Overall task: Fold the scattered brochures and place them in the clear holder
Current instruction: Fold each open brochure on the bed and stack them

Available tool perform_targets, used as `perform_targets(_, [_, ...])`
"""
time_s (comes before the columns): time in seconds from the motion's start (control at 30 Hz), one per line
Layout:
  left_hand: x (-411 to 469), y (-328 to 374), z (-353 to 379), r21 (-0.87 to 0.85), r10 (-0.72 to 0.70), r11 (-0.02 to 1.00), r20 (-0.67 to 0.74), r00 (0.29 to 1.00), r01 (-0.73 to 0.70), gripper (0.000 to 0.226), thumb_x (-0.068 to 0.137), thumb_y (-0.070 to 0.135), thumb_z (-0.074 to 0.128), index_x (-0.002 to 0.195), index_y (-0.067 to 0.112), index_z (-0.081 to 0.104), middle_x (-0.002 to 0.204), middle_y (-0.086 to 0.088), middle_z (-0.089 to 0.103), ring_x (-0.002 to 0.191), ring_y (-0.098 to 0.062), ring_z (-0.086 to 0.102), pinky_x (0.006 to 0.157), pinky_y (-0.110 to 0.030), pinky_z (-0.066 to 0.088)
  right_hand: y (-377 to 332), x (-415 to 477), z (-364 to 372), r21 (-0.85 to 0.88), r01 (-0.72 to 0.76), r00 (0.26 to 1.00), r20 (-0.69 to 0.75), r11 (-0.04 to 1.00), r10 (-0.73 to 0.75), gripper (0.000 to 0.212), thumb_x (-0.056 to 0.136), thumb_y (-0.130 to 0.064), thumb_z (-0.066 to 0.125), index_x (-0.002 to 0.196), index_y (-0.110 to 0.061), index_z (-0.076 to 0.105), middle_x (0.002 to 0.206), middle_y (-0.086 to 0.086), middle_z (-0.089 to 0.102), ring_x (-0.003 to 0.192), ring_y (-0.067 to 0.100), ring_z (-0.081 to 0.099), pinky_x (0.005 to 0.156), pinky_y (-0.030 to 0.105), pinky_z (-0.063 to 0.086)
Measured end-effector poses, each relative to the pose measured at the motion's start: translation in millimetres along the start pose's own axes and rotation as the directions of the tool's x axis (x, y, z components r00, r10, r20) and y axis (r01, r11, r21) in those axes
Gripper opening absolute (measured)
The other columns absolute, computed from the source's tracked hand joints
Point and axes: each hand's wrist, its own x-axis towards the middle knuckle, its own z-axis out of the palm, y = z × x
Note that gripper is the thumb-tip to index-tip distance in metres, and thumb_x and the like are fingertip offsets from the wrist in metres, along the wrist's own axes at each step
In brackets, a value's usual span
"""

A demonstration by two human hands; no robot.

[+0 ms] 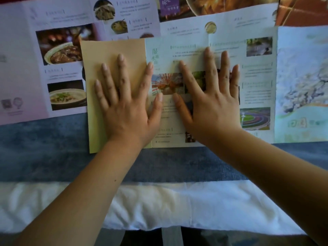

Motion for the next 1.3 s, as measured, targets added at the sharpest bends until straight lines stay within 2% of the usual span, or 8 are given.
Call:
perform_targets(0.13, [-5, -32, -1, 0.029, 0.002, 1.000, -0.001, 1.000, -0.002, 0.074, 0.100, 0.065, 0.022, 0.163, 0.033, 0.003, 0.171, -0.013, -0.001, 0.155, -0.044, -0.001, 0.123, -0.064, 0.003, -10, -6, -1, -0.056, 0.067, 0.997, 0.037, 0.996, -0.065, 0.070, 0.103, -0.068, 0.022, 0.165, -0.038, 0.010, 0.173, 0.016, -0.003, 0.157, 0.045, -0.009, 0.126, 0.060, -0.005])
perform_targets(0.4, [-20, -107, -19, 0.007, -0.111, 0.994, 0.016, 0.994, 0.111, 0.081, 0.095, 0.074, 0.021, 0.163, 0.033, 0.003, 0.172, -0.003, -0.001, 0.157, -0.034, -0.001, 0.123, -0.063, 0.001, -24, -2, 6, -0.049, 0.151, 0.987, 0.052, 0.987, -0.149, 0.071, 0.102, -0.071, 0.021, 0.165, -0.039, 0.010, 0.174, 0.006, -0.002, 0.157, 0.043, -0.010, 0.125, 0.063, -0.001])
perform_targets(0.57, [-27, -131, -30, -0.038, -0.199, 0.979, 0.056, 0.978, 0.201, 0.089, 0.090, 0.080, 0.026, 0.163, 0.034, 0.004, 0.172, -0.006, -0.003, 0.156, -0.040, -0.004, 0.123, -0.063, -0.003, -49, 0, 19, -0.064, 0.179, 0.984, 0.010, 0.982, -0.179, 0.069, 0.104, -0.066, 0.025, 0.165, -0.038, 0.011, 0.174, 0.010, 0.001, 0.157, 0.047, -0.005, 0.124, 0.065, 0.002])
perform_targets(0.8, [-25, -130, -40, -0.238, -0.197, 0.948, 0.082, 0.977, 0.211, 0.090, 0.088, 0.078, 0.031, 0.163, 0.032, 0.014, 0.172, -0.003, 0.001, 0.157, -0.036, -0.005, 0.124, -0.060, -0.005, -51, 1, 23, -0.100, 0.183, 0.983, -0.010, 0.978, -0.185, 0.068, 0.104, -0.065, 0.025, 0.165, -0.039, 0.010, 0.174, 0.010, 0.002, 0.156, 0.048, -0.004, 0.124, 0.066, 0.003])
perform_targets(1.0, [-26, -108, -45, -0.409, -0.149, 0.896, 0.086, 0.985, 0.172, 0.088, 0.089, 0.074, 0.034, 0.163, 0.031, 0.013, 0.172, 0.001, 0.008, 0.158, -0.028, 0.000, 0.123, -0.062, 0.002, -56, 3, 24, -0.103, 0.193, 0.980, -0.021, 0.976, -0.196, 0.067, 0.104, -0.064, 0.026, 0.165, -0.038, 0.013, 0.174, 0.010, 0.004, 0.157, 0.048, -0.002, 0.124, 0.066, 0.004])
perform_targets(1.17, [-20, -82, -43, -0.430, -0.097, 0.894, 0.084, 0.992, 0.124, 0.089, 0.088, 0.070, 0.040, 0.162, 0.035, 0.006, 0.172, 0.002, 0.003, 0.158, -0.029, -0.005, 0.123, -0.062, -0.003, -62, 1, 25, -0.102, 0.174, 0.983, -0.036, 0.979, -0.179, 0.066, 0.104, -0.064, 0.028, 0.164, -0.037, 0.018, 0.173, 0.011, 0.008, 0.157, 0.048, 0.001, 0.124, 0.066, 0.006])
perform_targets(1.3, [-14, -57, -36, -0.376, -0.054, 0.924, 0.064, 0.997, 0.074, 0.090, 0.087, 0.068, 0.044, 0.163, 0.037, 0.006, 0.172, 0.002, -0.002, 0.158, -0.032, -0.008, 0.124, -0.062, -0.004, -75, 1, 25, -0.090, 0.152, 0.988, 0.011, 0.984, -0.152, 0.067, 0.104, -0.064, 0.019, 0.165, -0.037, 0.014, 0.173, 0.011, 0.004, 0.156, 0.049, -0.002, 0.123, 0.067, 0.003])
